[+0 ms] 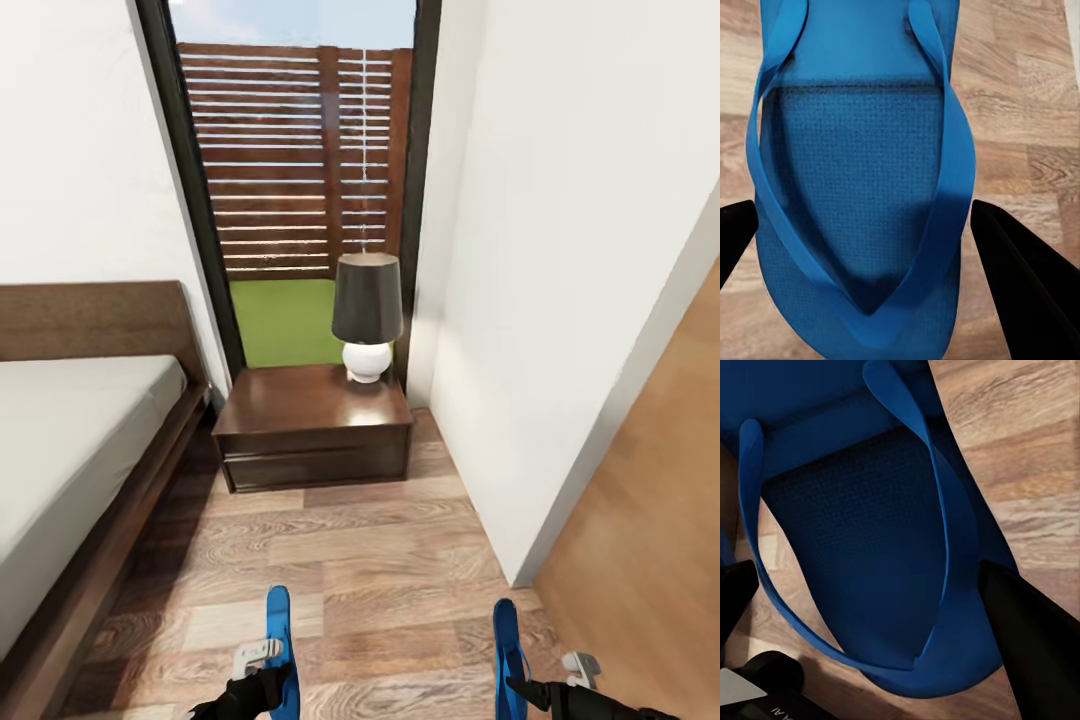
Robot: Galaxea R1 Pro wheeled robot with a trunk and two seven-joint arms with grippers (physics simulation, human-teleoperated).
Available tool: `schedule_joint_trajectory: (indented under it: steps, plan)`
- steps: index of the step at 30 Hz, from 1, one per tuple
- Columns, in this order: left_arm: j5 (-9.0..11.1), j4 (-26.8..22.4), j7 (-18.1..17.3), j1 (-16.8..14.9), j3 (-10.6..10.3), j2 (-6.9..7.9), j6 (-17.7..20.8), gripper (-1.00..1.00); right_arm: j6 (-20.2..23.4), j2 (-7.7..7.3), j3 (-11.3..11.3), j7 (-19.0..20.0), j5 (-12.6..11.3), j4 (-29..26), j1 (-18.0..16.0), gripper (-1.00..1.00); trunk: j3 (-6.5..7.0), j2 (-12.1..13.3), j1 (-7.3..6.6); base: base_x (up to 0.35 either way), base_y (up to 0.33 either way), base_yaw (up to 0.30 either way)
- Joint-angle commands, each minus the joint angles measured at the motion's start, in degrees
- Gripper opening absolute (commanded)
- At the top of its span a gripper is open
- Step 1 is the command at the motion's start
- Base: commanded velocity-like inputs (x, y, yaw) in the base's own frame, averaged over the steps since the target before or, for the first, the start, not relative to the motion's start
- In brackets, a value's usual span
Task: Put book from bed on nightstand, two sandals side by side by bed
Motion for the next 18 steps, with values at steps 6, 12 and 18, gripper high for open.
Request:
schedule_joint_trajectory:
  steps: [6, 12, 18]
  plan:
    - [0.5, 0.1, -0.1, 0.0, -0.5, 0.03, -0.3, -1.0, 0.2, 0.0, -0.6, 0.3, 0.4, 0.0, 0.0, -1.0, -0.05, 0.0, 0.02, 0.321, -0.024, 0.017]
    - [0.5, 0.1, -0.1, 0.0, -0.5, 0.02, -0.3, -1.0, 0.2, 0.0, -0.6, 0.3, 0.4, 0.0, 0.0, -1.0, -0.05, 0.0, 0.02, 0.318, -0.086, 0.001]
    - [0.5, 0.1, -0.1, 0.0, -0.5, 0.03, -0.3, -1.0, 0.2, 0.0, -0.6, 0.2, 0.5, 0.0, 0.0, -1.0, -0.05, 0.0, 0.02, 0.302, -0.124, 0.006]
